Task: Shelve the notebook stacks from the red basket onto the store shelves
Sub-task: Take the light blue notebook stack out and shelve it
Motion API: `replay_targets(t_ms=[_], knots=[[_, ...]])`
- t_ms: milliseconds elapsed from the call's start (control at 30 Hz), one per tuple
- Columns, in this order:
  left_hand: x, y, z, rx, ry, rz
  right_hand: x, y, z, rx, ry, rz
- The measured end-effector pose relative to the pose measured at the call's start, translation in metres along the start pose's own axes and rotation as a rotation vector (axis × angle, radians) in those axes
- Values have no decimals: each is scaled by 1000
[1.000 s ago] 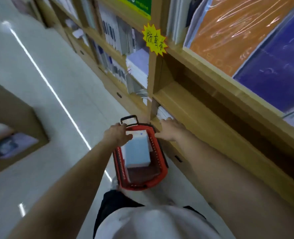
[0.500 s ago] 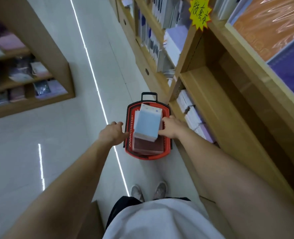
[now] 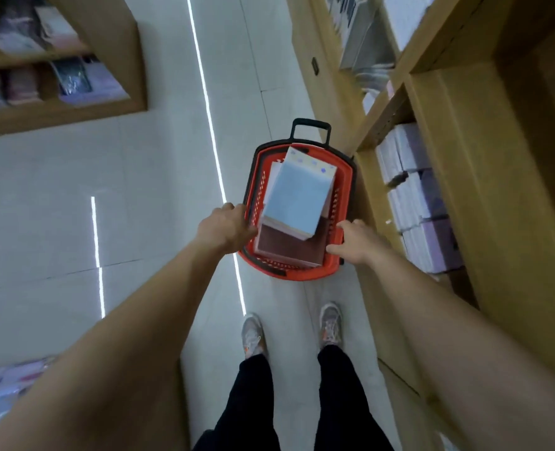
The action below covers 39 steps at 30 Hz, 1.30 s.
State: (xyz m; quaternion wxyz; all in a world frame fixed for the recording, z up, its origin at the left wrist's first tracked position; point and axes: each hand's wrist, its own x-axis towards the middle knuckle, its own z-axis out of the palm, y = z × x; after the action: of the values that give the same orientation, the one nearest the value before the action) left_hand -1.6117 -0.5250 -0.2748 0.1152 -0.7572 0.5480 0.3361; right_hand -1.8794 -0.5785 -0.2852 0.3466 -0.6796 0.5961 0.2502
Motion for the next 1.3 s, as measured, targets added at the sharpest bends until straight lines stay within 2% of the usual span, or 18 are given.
replay_targets(t_ms=[267, 533, 600, 867, 1033, 1300], knots=[[148, 13, 95, -126, -13, -65, 165, 49, 60, 175, -3, -7], [261, 13, 155, -149, 173, 7, 281, 53, 122, 457, 165, -5], [273, 13, 166, -165, 192, 25, 292, 46, 135, 525, 201, -27], [279, 5, 194, -248, 225, 146, 306, 37, 163, 548, 232, -53], [262, 0, 200, -347, 225, 113, 292, 36, 163, 511, 220, -51], [259, -2, 201, -342, 200, 33, 291, 36, 170, 665, 248, -85]])
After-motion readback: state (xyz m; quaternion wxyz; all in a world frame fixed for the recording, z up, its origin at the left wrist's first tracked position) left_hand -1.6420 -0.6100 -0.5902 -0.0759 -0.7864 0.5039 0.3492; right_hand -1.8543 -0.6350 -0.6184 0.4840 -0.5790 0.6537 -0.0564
